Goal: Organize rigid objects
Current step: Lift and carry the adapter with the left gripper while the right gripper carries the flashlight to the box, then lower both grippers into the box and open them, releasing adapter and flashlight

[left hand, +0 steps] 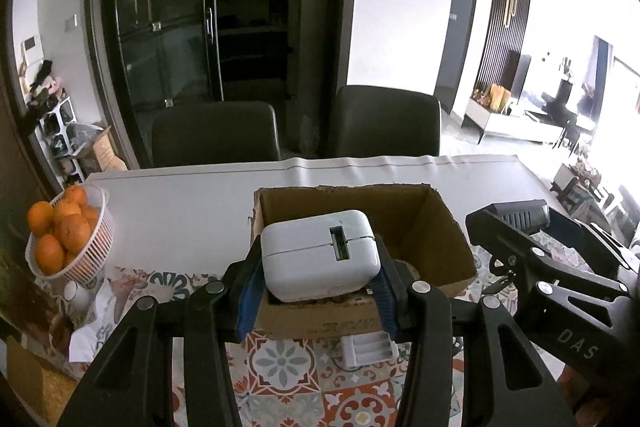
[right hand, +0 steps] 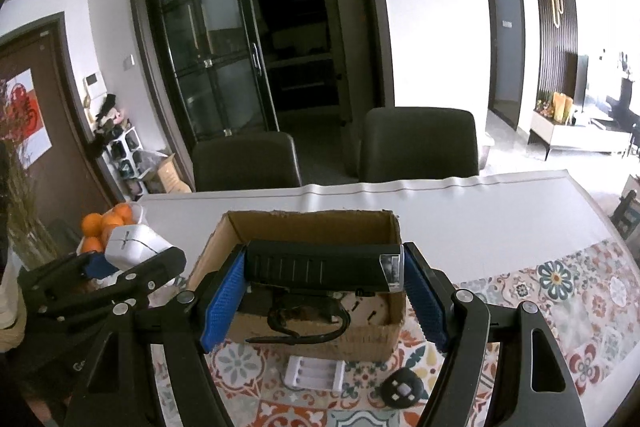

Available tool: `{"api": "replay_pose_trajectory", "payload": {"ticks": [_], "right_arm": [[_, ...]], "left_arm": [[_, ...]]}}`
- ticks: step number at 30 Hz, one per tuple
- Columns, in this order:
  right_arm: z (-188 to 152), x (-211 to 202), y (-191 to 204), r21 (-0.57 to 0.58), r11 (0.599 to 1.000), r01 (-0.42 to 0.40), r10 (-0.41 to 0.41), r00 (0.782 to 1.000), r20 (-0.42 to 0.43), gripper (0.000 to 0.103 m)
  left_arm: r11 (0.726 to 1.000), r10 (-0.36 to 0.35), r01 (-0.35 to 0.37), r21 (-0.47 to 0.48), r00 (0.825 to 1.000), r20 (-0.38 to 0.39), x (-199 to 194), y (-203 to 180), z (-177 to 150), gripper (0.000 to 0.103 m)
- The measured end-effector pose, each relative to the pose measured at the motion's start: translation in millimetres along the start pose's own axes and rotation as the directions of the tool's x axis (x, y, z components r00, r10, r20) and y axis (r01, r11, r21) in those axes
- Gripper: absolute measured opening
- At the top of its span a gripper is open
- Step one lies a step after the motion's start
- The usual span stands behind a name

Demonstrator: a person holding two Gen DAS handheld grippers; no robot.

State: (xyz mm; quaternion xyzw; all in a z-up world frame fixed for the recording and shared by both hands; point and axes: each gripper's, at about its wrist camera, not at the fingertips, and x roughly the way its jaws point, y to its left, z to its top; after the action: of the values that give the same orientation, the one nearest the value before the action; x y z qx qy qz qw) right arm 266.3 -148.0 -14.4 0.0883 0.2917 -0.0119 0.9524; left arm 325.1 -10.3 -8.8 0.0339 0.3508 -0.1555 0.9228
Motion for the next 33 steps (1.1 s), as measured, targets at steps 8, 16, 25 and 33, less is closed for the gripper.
{"api": "replay_pose_trajectory", "payload": {"ticks": [8,16,25,33], "right_arm": [[17.6,29.5,-9.5,0.027,0.999,-0.027,0.028,0.998,-0.06,0.075],[32.9,58.9,-11.9,0.021,0.999,-0.029,0.032,0.992,-0.123,0.075],[38.4,97.6,-17.0,0.031,0.998,-0.045,0.051,0.971,-0.232,0.075],[30.0,125.1,-24.5,0.042,0.999,-0.015,0.028,0.943,-0.331,0.075]], "left_arm": [[1.0,0.0,0.001,0.022,0.999,-0.043,21.0,-5.1,17.0,0.047],[1.0,-0.015,0.015,-0.001,0.994,-0.106,48.9,-1.1,33.2,0.047],[0.999,-0.027,0.022,-0.027,0.981,-0.194,80.1,4.6,39.1,0.047],[0.999,-0.023,0.01,-0.048,0.965,-0.262,104.2,9.9,33.7,0.047]]}}
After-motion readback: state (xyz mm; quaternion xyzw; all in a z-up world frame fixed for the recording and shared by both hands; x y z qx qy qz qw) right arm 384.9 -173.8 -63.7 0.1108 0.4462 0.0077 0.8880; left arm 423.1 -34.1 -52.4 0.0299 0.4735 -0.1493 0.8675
